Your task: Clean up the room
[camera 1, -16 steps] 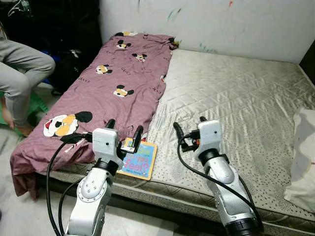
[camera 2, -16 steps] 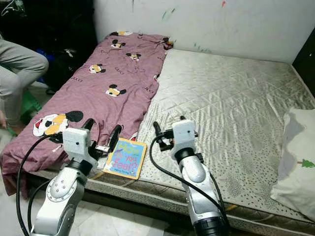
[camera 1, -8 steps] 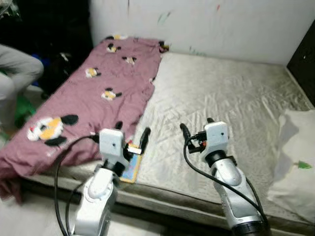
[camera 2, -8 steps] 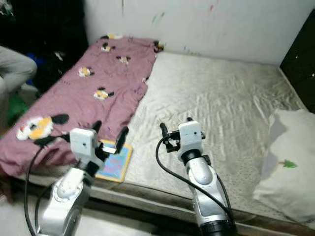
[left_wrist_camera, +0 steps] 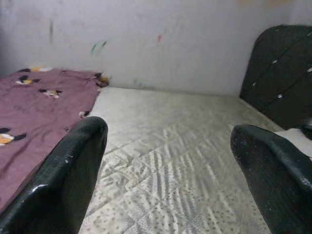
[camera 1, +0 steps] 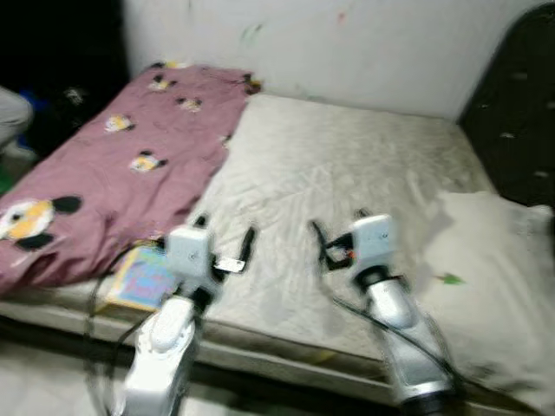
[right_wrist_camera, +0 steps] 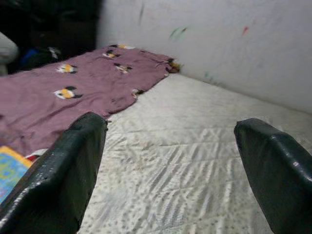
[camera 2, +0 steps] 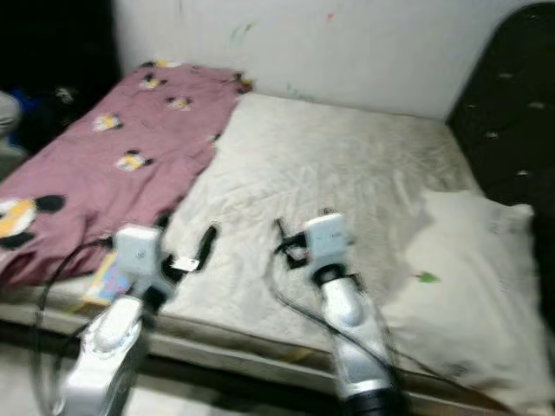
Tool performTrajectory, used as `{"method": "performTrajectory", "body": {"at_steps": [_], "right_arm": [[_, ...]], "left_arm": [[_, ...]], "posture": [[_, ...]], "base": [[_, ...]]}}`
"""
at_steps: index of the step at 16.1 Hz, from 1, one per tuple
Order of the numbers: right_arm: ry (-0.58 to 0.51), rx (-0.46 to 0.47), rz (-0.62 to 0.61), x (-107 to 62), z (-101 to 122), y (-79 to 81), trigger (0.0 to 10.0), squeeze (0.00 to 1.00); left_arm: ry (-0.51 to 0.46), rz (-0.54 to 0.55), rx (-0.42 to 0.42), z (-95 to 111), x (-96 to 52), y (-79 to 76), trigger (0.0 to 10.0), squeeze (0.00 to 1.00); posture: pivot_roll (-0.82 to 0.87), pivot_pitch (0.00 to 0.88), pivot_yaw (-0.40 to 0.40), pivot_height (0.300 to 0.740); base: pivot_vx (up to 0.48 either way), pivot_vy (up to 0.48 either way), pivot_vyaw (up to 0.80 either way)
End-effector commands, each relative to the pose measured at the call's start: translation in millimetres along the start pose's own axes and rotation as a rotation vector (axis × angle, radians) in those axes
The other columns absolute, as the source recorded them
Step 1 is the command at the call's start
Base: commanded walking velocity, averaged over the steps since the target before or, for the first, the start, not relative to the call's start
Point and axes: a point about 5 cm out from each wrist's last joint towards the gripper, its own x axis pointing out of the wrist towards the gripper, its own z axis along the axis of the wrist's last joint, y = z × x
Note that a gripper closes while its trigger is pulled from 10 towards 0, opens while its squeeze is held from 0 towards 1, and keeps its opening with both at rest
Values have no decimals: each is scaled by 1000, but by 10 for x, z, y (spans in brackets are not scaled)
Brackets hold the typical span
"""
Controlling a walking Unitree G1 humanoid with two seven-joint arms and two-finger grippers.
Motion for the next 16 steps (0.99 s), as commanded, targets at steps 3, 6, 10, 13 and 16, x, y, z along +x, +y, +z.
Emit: {"method": "performTrajectory", "body": {"at_steps": [3, 6, 10, 13, 16], "right_arm": [[-4, -15, -20, -1, 33, -86, 10000, 0], [-3, -17, -15, 5, 33, -80, 10000, 0], [-1, -18, -10, 8, 34, -80, 10000, 0], [1, -18, -11, 13, 29, -86, 10000, 0], [3, -19, -9, 15, 26, -85, 10000, 0]], "left_arm": [[-11, -25, -8, 33, 42, -72, 10000, 0], [-12, -20, -9, 36, 43, -69, 10000, 0], [-12, -17, -10, 35, 44, -70, 10000, 0], [-10, -23, -8, 30, 52, -77, 10000, 0], [-11, -22, -7, 28, 54, -78, 10000, 0]], "posture": [[-82, 7, -41, 740], [-81, 8, -45, 740], [-80, 8, -47, 740], [-84, 6, -47, 740], [-81, 1, -49, 740]], "base": [[0, -336, 0], [0, -334, 0], [0, -334, 0], [0, -336, 0], [0, -339, -169]]}}
